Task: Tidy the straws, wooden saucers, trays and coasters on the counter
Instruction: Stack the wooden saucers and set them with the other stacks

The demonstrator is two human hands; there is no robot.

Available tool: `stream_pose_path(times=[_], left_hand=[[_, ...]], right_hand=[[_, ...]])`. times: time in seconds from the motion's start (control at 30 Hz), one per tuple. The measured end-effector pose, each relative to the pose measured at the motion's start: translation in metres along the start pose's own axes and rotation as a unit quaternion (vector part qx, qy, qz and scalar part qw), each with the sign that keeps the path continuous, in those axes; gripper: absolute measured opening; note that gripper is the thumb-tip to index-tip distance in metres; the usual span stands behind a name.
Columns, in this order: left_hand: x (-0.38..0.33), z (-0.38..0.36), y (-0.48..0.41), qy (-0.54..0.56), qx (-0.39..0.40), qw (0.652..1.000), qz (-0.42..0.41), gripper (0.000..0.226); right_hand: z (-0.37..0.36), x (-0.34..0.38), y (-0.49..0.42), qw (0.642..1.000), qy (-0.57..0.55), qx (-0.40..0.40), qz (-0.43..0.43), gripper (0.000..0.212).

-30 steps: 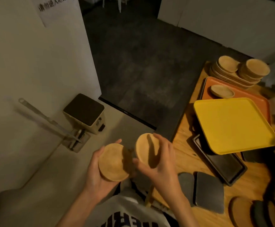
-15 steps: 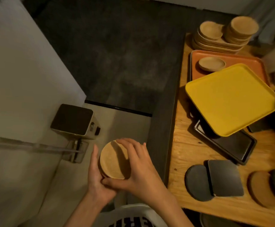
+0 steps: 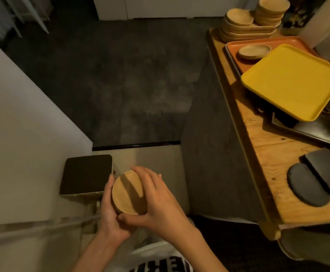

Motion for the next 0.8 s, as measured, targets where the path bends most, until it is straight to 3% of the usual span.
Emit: stream_pose_path(times=[0.17, 0.37, 0.5, 0.8], left_hand=[[-0.022, 0.011, -0.005, -0.030, 0.027, 0.999, 0.014, 0.079], [-0.019, -0.001, -0.030, -0.044, 0.058, 0.996, 0.047, 0.071], [-0.019, -0.033, -0.056, -0.024, 0.077, 0.993, 0.091, 0.073], [-0.023, -0.160, -0.164, -0.028, 0.153, 0.979, 0.130, 0.060]], right_hand=[[-0.007, 0.017, -0.010, 0.999, -0.002, -0.032, -0.006, 0.105], [0.003, 0.003, -0.020, 0.998, 0.025, -0.057, -0.017, 0.104], [0.027, -0.023, -0.033, 0.995, -0.020, -0.092, -0.025, 0.101], [0.143, -0.115, -0.092, 0.962, -0.012, -0.232, -0.142, 0.059]])
Point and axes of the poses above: each hand's wrist, its own y-axis away from the middle knuckle, its own z-axis out of the back of the hand, x = y × z, the point moved 4 cm from there along -y, towards the middle knuckle, and after that the axes turned 14 degrees about y, right-handed, at the moved point
